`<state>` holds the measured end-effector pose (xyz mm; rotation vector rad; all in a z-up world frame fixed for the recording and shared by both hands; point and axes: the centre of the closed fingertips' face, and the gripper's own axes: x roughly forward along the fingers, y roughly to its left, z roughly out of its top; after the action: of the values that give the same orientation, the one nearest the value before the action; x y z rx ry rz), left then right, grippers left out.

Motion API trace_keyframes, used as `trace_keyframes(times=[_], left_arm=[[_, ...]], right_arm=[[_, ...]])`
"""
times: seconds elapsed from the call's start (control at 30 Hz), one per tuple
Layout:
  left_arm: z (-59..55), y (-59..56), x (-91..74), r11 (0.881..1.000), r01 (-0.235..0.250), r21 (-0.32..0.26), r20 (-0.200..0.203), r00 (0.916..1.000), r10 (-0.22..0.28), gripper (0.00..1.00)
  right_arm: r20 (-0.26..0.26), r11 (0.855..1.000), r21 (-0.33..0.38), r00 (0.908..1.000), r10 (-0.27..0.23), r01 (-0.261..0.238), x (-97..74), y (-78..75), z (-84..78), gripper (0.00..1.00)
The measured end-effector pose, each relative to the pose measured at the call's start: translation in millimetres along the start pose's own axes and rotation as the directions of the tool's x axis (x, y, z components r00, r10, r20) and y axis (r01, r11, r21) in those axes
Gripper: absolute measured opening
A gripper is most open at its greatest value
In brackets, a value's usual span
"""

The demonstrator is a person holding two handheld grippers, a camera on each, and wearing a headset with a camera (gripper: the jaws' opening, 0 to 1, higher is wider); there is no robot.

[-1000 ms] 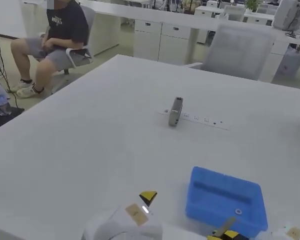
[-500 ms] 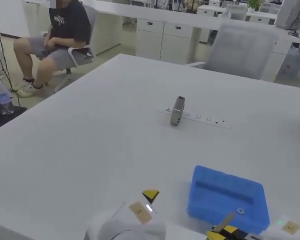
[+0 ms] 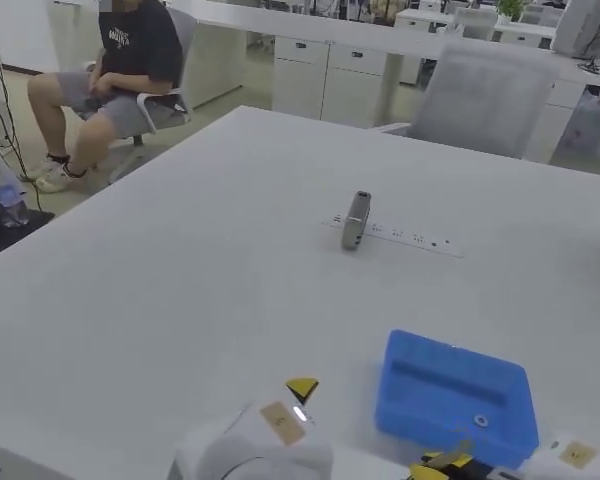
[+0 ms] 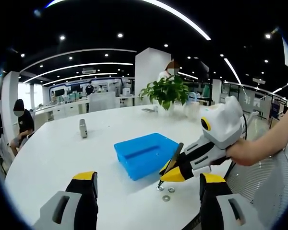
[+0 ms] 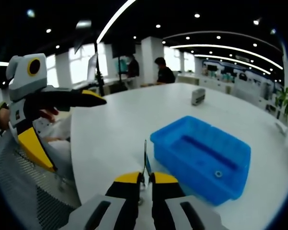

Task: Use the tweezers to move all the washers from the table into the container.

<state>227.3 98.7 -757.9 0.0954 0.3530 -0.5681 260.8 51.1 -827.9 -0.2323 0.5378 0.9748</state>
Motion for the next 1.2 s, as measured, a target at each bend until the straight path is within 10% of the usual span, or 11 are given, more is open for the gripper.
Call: trace_keyframes(times=[0.2,0.27,0.37,0.73,1.2], left_arm=[[-0.8,-0.5,0.4,1.000,0.004,0.001,-0.005,1.0000,-0.004,0.89],[-1.1,-0.8,0.6,1.000,0.006,0.003,-0.006,1.0000,-0.006,0.89],[-3.3,-1.4,0.9,1.000,0.009,0.006,-0.019,0.9998,-0.009,0.88],[-4.1,-1.1,0.8,1.000,0.006,0.013,-0.028,0.9996,-0.006,0.87],[-5.5,-2.7,1.1,1.000,0.016,0.016,-0.034,0.9993,-0.015,0.87]], right_arm=[[-0.098,0.997,-0.061,0.9942,0.045,-0.051,0.0,3.0,7.1,0.03],[-0.164,0.992,-0.015,0.9794,0.118,-0.122,2.3,7.9,1.6,0.04],[-0.219,0.989,-0.084,0.9706,0.100,-0.121,3.0,1.0,2.0,0.05],[-0.207,0.989,-0.008,0.9681,0.141,-0.146,6.2,-3.3,2.1,0.05],[-0.249,0.988,-0.075,0.9617,0.116,-0.138,3.2,-3.3,0.8,0.06]])
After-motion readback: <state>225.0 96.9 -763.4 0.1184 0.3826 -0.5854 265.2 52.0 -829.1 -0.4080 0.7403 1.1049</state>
